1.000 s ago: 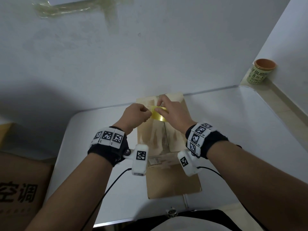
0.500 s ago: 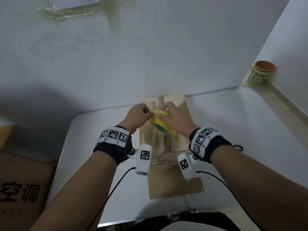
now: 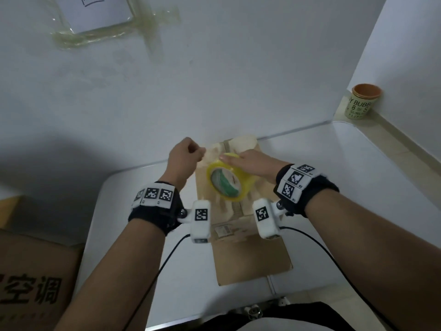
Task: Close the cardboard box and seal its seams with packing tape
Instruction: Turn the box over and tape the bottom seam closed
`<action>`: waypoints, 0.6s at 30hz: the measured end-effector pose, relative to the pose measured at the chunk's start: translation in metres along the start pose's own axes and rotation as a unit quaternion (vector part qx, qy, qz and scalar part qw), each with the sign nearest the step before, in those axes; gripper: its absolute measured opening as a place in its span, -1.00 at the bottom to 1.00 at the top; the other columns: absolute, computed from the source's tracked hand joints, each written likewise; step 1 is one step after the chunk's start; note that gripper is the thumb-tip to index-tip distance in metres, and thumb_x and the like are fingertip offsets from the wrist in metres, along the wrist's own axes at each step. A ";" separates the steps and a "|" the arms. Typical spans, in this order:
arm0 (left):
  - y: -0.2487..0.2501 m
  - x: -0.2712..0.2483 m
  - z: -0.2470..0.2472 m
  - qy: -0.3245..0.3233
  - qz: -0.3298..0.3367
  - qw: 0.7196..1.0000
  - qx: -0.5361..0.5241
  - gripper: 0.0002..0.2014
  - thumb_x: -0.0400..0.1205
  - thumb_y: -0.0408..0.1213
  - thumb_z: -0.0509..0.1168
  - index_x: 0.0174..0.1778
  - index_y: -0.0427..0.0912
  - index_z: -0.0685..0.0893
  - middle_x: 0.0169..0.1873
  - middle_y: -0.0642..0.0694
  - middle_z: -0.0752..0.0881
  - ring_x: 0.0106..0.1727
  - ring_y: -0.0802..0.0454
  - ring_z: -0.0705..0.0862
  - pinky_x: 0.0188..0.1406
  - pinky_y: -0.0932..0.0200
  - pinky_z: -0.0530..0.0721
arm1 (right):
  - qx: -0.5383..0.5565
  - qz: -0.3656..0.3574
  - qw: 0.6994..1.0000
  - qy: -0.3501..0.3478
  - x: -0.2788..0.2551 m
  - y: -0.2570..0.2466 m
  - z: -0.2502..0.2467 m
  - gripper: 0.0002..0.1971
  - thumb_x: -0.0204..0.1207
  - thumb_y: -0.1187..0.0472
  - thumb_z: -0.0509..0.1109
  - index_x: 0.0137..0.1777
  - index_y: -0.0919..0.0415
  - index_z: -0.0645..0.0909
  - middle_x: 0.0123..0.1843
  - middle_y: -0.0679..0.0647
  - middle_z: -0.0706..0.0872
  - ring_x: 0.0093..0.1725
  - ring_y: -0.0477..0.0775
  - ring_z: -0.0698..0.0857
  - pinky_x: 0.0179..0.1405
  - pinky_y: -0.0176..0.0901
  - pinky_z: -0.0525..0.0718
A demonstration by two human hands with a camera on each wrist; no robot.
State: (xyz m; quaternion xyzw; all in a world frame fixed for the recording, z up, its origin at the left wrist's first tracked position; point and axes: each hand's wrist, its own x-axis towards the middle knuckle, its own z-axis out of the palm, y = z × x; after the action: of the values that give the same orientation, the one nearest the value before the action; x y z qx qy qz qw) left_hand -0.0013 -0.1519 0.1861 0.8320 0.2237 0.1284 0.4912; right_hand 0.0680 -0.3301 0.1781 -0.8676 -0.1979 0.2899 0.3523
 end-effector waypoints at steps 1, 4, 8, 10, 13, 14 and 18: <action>-0.006 0.002 -0.005 -0.001 -0.017 1.000 -0.002 -0.80 0.60 -0.30 0.40 -0.30 -0.16 0.53 -0.34 -0.07 0.68 -0.22 -0.03 0.67 -0.23 0.12 0.61 | 0.052 -0.013 0.998 -0.029 -0.005 0.000 0.000 0.21 0.01 -0.72 0.16 0.52 0.16 0.47 0.51 0.12 0.53 0.45 0.17 0.53 0.48 0.12 0.46; -0.024 0.000 -0.012 -0.011 -0.064 0.998 -0.026 -0.80 0.58 -0.34 0.43 -0.32 -0.20 0.57 -0.34 -0.13 0.70 -0.23 -0.07 0.67 0.04 -0.07 0.72 | 0.180 -0.044 0.975 -0.123 -0.022 0.002 0.001 -0.17 0.27 -0.38 0.41 0.39 0.22 0.58 0.35 0.17 0.68 0.33 0.21 0.65 0.43 0.14 0.54; -0.041 -0.013 -0.011 0.032 -0.078 0.996 -0.021 -0.81 0.56 -0.28 0.42 -0.32 -0.14 0.57 -0.32 -0.12 0.73 -0.20 -0.09 0.71 0.05 -0.15 0.72 | -0.068 -0.059 0.989 -0.119 -0.032 -0.003 -0.005 -0.45 0.58 -0.16 0.32 0.26 0.35 0.61 0.10 0.19 0.69 0.16 0.29 0.68 0.08 0.01 0.56; -0.043 -0.020 -0.009 0.079 -0.076 0.993 -0.053 -0.83 0.57 -0.25 0.40 -0.30 -0.13 0.57 -0.28 -0.09 0.73 -0.18 -0.05 0.72 0.02 -0.09 0.71 | -0.221 -0.022 0.973 -0.062 -0.039 0.001 -0.009 -0.36 0.61 -0.22 0.22 0.35 0.38 0.55 0.21 0.19 0.65 0.17 0.22 0.63 0.09 -0.07 0.53; -0.044 -0.034 0.001 0.101 -0.070 0.987 -0.104 -0.83 0.59 -0.26 0.38 -0.29 -0.12 0.55 -0.24 -0.11 0.72 -0.20 0.02 0.69 -0.07 0.07 0.68 | -0.259 0.016 0.966 -0.013 -0.045 0.010 -0.016 -0.30 0.55 -0.30 0.24 0.35 0.35 0.54 0.31 0.25 0.64 0.14 0.17 0.60 0.02 -0.13 0.50; -0.046 -0.038 0.005 0.107 -0.082 0.983 -0.126 -0.82 0.60 -0.29 0.37 -0.29 -0.12 0.54 -0.23 -0.11 0.71 -0.20 0.02 0.68 -0.08 0.14 0.65 | -0.244 0.026 0.969 -0.026 -0.045 0.012 -0.018 -0.28 0.53 -0.32 0.25 0.39 0.32 0.52 0.36 0.23 0.61 0.22 0.18 0.60 0.10 -0.13 0.51; -0.067 -0.055 0.005 0.111 -0.164 0.948 -0.251 -0.77 0.62 -0.41 0.36 -0.31 -0.19 0.48 -0.31 -0.14 0.63 -0.28 0.05 0.61 -0.07 0.27 0.67 | -0.138 0.081 0.968 -0.191 -0.052 0.010 -0.020 -0.64 0.56 -0.11 0.34 0.14 0.17 0.54 0.04 0.09 0.64 0.08 0.19 0.63 0.19 0.04 0.59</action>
State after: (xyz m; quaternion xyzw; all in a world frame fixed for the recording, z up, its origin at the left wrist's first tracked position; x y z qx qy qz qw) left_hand -0.0628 -0.1550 0.1252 0.6142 0.3706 0.1902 0.6703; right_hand 0.0432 -0.3757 0.2016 -0.8494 -0.2292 0.4476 0.1600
